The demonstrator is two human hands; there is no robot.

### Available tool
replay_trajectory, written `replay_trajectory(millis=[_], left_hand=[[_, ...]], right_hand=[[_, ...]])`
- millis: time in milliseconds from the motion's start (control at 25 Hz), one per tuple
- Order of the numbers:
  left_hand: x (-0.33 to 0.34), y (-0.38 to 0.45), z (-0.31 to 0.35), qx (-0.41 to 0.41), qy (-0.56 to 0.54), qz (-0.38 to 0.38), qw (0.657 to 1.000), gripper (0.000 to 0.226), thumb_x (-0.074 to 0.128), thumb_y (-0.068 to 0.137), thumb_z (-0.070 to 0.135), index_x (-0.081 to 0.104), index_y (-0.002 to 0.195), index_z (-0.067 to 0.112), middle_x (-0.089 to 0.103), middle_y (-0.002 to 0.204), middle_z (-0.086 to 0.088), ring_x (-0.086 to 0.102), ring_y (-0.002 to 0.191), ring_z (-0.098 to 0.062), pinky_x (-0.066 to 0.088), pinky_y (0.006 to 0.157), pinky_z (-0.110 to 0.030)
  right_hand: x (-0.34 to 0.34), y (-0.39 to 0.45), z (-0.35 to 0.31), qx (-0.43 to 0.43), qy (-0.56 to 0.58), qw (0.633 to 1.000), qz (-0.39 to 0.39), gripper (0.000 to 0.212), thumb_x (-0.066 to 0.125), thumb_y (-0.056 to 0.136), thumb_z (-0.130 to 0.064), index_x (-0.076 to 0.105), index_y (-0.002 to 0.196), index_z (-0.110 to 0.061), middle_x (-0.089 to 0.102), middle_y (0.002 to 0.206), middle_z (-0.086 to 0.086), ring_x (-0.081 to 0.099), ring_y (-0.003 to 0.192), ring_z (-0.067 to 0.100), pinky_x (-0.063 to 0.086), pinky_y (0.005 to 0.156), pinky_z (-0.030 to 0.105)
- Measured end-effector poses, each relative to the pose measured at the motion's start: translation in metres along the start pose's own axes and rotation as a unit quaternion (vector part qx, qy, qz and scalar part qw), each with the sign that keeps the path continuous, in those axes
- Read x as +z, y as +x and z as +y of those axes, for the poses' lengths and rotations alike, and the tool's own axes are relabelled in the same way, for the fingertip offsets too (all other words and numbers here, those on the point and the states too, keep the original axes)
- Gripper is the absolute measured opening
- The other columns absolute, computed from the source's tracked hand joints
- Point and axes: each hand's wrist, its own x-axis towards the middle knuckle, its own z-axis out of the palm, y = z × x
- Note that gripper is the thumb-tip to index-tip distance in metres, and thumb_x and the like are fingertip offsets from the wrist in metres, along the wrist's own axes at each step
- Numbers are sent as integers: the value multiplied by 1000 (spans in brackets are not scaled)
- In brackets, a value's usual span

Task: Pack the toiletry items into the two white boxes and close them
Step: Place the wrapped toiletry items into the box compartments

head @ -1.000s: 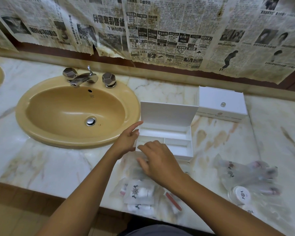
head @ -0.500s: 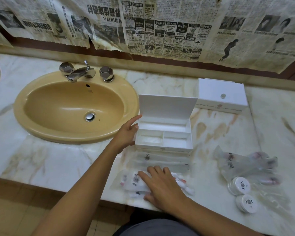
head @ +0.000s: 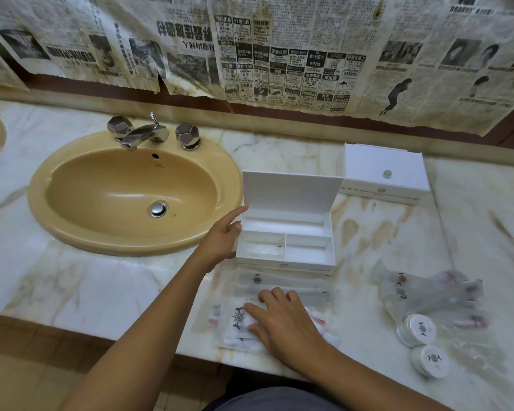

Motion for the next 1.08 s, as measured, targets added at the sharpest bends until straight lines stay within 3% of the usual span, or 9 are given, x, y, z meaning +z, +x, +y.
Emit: replay_trajectory(millis=[80, 280, 480, 560, 680, 840, 960, 1080], left_hand=[[0, -1, 1, -3, 3, -1, 1000, 51, 38, 107, 19, 56, 111, 67, 36, 87, -9, 38, 86, -25, 55, 90, -49], [0, -2, 2, -5, 7, 0, 1000, 46, 37, 108, 23, 54, 115, 65, 47, 92, -9, 53, 99, -21, 56, 95, -52], [-1, -2, 1, -4, 8, -4, 1000, 48, 38, 108, 22, 55, 113, 67, 39, 90, -8, 45, 90, -23, 56, 94, -52], [0, -1, 1, -5, 8, -4, 1000, 48, 38, 108, 22, 55, 113, 66, 37, 89, -9, 42, 87, -24, 56, 94, -50], [0, -3, 3, -6, 12, 1, 1000, 46, 38, 107, 21, 55, 114, 64, 32, 86, -8, 34, 84, -24, 56, 89, -45], [1, -2, 2, -3, 14, 1, 1000, 45, 38, 107, 21, 54, 118, 62, 30, 84, -8, 31, 83, -25, 56, 85, -40], [1, -2, 3, 0, 9, 6, 1000, 43, 38, 107, 20, 54, 124, 57, 31, 80, -4, 31, 83, -25, 53, 79, -39], [1, -2, 3, 1, 15, 6, 1000, 43, 38, 107, 20, 53, 125, 56, 32, 80, -3, 31, 83, -25, 53, 78, -36]], right_hand=[[2, 0, 1, -8, 0, 1000, 1, 23, 45, 78, -43, 61, 90, -32, 57, 85, -8, 51, 77, 16, 41, 62, 29], [0, 0, 0, -6, 7, 999, -30, 40, 59, 66, -61, 62, 94, -33, 58, 88, -9, 53, 78, 15, 44, 64, 29], [2, 0, 3, -28, 11, 1000, 5, 8, 58, 80, -32, 64, 76, -27, 60, 87, -5, 51, 75, 18, 30, 66, 31], [3, -1, 3, -41, 8, 999, 28, 11, 58, 80, -24, 61, 69, -24, 60, 85, -4, 51, 74, 19, 30, 65, 32], [-3, 1, 2, -38, 48, 997, 52, 8, 56, 79, -28, 62, 75, -24, 61, 85, -6, 52, 74, 17, 38, 62, 30], [0, 1, 4, -42, 33, 999, -8, 20, 65, 71, -39, 63, 88, -28, 59, 88, -7, 53, 77, 17, 42, 61, 27], [7, 1, 4, -34, 10, 999, -30, 20, 74, 62, -20, 61, 76, -25, 57, 82, -6, 50, 73, 18, 38, 56, 28], [4, 1, 3, -30, 14, 999, -1, 21, 73, 57, -11, 55, 61, -22, 55, 72, -6, 48, 66, 17, 34, 50, 27]])
